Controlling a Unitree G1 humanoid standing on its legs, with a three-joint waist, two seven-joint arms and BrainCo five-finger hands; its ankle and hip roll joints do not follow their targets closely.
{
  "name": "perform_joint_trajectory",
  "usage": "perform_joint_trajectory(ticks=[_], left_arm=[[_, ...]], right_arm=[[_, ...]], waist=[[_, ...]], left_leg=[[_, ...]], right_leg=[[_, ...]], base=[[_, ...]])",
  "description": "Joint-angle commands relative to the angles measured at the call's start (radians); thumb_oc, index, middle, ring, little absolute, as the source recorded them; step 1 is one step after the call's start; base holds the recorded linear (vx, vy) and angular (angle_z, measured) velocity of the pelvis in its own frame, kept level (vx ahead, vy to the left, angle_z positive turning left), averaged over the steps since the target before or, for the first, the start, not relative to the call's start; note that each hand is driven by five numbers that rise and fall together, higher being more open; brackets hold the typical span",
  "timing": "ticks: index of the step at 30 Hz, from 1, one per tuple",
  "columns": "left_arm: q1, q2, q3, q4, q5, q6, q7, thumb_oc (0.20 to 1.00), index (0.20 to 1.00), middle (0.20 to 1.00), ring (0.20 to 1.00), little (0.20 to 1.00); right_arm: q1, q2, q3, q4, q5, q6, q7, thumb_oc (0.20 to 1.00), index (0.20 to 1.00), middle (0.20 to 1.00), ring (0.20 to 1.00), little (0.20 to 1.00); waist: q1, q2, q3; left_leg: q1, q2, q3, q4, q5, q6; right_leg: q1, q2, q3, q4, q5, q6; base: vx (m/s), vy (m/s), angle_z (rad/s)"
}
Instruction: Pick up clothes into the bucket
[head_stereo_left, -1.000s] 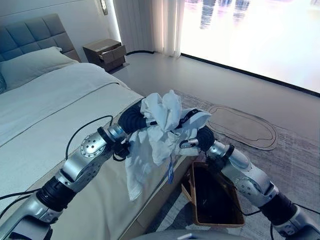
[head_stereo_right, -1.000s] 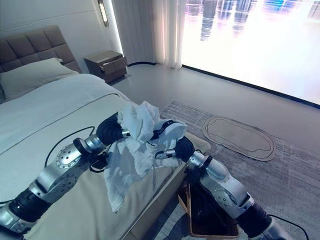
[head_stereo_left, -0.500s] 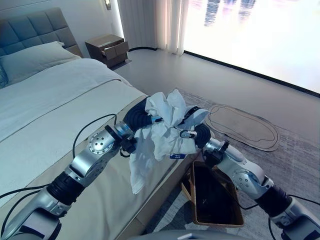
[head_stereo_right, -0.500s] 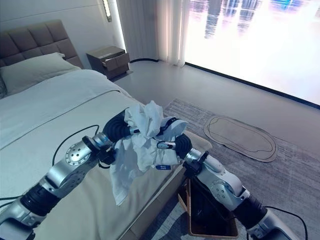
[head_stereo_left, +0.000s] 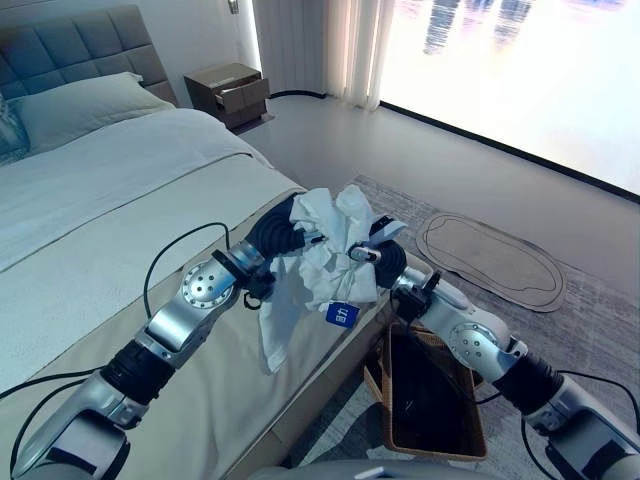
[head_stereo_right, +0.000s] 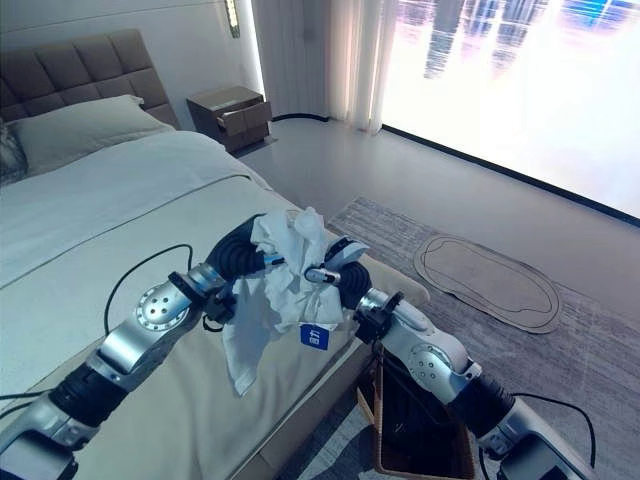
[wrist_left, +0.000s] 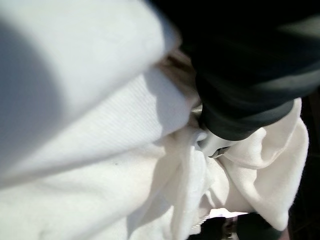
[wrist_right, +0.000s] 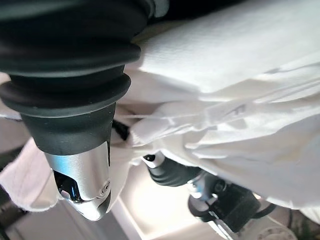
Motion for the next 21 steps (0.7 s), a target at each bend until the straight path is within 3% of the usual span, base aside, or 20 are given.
perform_joint_trajectory(ticks=[1,7,13,21], left_arm=[[-0.311,-0.08,-0.061,0.1,0.078,-0.054,0.061,0.2,0.2,0.2,0.2,0.2],[-0.355,-0.09,-0.067,0.109,0.067,-0.06,0.069,0.2,0.2,0.2,0.2,0.2],[-0.336,-0.083,-0.023,0.098,0.027,-0.064,0.066,0.2,0.2,0.2,0.2,0.2],[-0.302,-0.093,0.025,0.114,-0.016,-0.071,0.085,0.2,0.2,0.2,0.2,0.2]], right_arm=[[-0.154,0.109,0.253,-0.219,-0.042,0.054,0.149,1.0,1.0,1.0,1.0,1.0],[-0.136,0.044,0.19,-0.257,-0.119,0.025,0.161,1.0,1.0,1.0,1.0,1.0],[-0.121,-0.057,0.045,-0.35,-0.366,-0.074,0.145,1.0,1.0,1.0,1.0,1.0],[-0.066,-0.035,0.021,-0.316,-0.537,-0.112,0.13,1.0,1.0,1.0,1.0,1.0]], waist=[[-0.034,-0.052,-0.004],[-0.047,-0.049,-0.006],[-0.065,-0.034,-0.016],[-0.073,-0.028,-0.023]], left_leg=[[0.05,-0.033,-0.005,0.043,-0.102,0.027],[0.053,-0.033,-0.012,0.047,-0.105,0.029],[0.057,-0.035,-0.01,0.045,-0.107,0.031],[0.055,-0.036,-0.006,0.045,-0.102,0.032]], right_leg=[[-0.054,-0.016,0.013,0.062,-0.015,0.018],[-0.054,-0.015,0.018,0.073,-0.022,0.016],[-0.054,-0.016,0.025,0.071,-0.022,0.019],[-0.058,-0.018,0.026,0.067,-0.016,0.021]], base=[[0.0,0.0,0.0],[0.0,-0.003,0.01],[0.01,0.001,0.01],[0.0,0.0,0.0]])
